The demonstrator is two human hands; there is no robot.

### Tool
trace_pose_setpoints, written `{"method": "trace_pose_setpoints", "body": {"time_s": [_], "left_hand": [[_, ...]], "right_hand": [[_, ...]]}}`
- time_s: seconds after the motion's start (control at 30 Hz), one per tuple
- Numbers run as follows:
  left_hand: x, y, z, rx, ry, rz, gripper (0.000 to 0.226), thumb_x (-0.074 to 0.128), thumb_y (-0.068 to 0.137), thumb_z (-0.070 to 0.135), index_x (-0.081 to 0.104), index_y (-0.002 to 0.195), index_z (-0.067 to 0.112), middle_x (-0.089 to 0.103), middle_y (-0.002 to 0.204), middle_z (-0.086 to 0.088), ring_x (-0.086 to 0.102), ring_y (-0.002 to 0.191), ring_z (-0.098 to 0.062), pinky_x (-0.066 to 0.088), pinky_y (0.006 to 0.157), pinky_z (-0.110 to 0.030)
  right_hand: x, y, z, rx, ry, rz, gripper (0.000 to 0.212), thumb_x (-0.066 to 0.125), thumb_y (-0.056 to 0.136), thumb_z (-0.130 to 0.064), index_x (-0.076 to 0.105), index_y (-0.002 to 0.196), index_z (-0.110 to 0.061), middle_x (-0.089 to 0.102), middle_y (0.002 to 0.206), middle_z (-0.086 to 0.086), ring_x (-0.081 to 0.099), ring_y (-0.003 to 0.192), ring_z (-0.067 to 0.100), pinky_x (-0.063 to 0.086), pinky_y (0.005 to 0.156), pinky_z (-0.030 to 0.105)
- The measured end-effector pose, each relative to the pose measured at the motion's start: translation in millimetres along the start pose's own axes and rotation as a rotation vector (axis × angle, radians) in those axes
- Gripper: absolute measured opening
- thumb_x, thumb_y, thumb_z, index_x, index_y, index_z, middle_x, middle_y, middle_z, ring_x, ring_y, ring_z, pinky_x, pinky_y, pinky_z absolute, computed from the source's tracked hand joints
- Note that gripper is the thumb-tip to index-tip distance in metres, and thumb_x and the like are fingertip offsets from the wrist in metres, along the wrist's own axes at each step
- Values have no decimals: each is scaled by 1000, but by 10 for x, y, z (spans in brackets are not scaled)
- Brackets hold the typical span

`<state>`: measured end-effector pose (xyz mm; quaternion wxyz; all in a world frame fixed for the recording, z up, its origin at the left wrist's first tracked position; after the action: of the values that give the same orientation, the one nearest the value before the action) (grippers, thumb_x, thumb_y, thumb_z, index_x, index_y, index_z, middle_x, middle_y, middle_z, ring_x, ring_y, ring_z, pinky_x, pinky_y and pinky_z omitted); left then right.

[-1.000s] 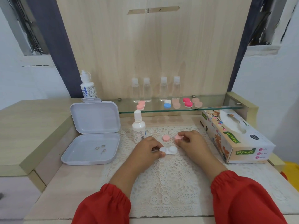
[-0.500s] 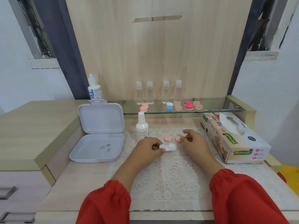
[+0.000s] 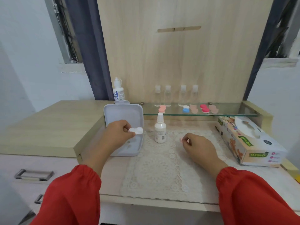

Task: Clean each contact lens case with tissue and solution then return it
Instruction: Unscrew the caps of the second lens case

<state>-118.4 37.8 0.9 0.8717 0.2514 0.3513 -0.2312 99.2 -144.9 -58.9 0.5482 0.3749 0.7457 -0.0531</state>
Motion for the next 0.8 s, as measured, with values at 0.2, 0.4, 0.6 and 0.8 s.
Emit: {"method": "trace_pose_setpoints", "body": {"time_s": [0.2,0.4,0.6,0.8], "left_hand": [[-32,1,-195,119,250,-8,19,70,81,13,60,97,17,57,82,5,57,81,-21,46,72,-33],[126,16,-264,275,319,37,16,67,82,3,61,97,6,58,85,-4,52,80,-24,33,64,-30],[187,22,-325,146,231,96,12,66,87,15,60,93,7,60,82,-4,53,76,-23,41,66,-36],[485,-201,186,103,-198,127,7,68,87,22,62,88,18,58,76,10,51,68,-4,38,61,-15]], "right_hand": [[162,-82,-130,23,56,-72,17,48,93,-30,64,93,-27,59,73,-12,56,72,10,45,60,28],[145,-103,-90,80,171,-69,15,50,91,-28,64,91,-30,58,71,-13,55,68,7,40,57,26],[154,-87,-53,128,312,-79,13,53,90,-28,65,85,-32,59,65,-10,54,60,7,37,54,25],[97,-84,26,302,765,97,14,61,90,-24,69,78,-25,64,66,-9,54,58,10,43,55,27]]}}
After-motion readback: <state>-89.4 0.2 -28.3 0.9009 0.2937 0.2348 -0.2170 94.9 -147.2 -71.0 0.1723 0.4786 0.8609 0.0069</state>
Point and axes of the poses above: each hand's wrist, its own y-axis towards the middle knuckle, its own x-axis out of the palm, z = x × y, the point moved 2 cm from there along y, towards the middle knuckle
